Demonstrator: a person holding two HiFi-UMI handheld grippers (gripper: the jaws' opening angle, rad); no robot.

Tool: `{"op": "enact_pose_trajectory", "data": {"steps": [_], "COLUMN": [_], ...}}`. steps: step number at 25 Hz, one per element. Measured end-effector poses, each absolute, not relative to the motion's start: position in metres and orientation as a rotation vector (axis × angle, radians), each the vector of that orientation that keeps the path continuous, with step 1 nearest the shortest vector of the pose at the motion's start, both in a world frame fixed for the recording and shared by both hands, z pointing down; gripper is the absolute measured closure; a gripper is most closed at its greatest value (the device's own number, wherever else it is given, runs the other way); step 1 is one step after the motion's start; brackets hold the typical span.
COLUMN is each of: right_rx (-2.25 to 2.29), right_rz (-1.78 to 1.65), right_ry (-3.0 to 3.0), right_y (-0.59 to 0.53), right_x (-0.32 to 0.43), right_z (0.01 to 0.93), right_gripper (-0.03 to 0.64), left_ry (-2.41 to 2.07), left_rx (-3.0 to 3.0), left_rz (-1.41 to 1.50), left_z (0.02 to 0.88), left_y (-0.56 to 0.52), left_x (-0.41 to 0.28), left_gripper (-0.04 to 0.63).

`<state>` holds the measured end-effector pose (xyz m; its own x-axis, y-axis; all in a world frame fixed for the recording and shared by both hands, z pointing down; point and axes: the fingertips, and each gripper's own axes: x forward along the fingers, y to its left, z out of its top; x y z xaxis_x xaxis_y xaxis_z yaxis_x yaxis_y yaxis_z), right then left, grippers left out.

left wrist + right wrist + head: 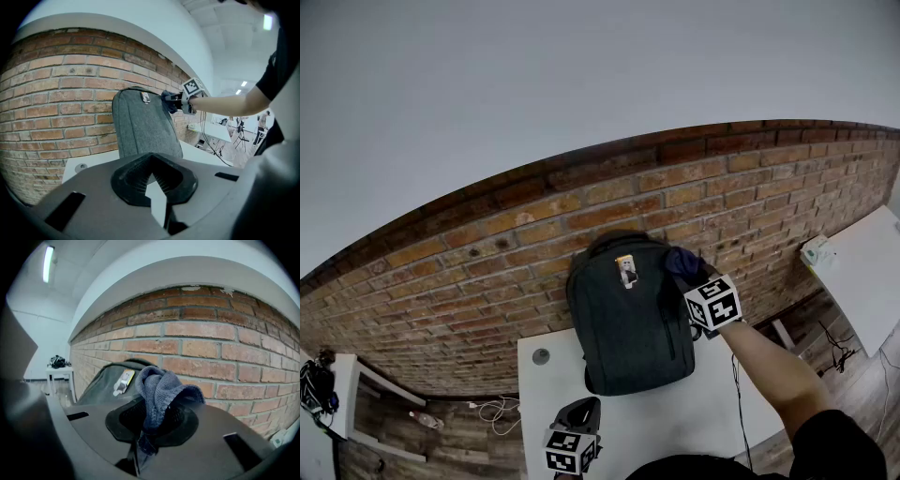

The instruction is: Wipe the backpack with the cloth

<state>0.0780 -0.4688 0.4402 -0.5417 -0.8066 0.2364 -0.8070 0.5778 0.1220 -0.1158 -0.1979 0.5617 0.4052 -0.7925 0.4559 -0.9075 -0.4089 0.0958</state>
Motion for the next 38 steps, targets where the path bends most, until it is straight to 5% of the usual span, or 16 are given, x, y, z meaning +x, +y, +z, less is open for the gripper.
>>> {"op": "enact_pose_trajectory", "data": {"steps": [15,38], "right_rx": [1.201,0.924], "right_rz": [-0.176,0.297], "right_ry": [-2.511,-2.565], "right_y": [-0.480,-0.409], "right_x": [0.035,0.056], "right_z": [0.433,0.529], "right_gripper": [0.569,0.569], "left_ry": [-1.534,-1.471], "left_rx": [2.297,2.328], "left_rz": [0.466,0.501], "left_z": [0.563,0.568], "left_y": [-0.193,-0.194], "left_x": [-0.133,-0.116], "left_gripper": [0.614,0.614]}}
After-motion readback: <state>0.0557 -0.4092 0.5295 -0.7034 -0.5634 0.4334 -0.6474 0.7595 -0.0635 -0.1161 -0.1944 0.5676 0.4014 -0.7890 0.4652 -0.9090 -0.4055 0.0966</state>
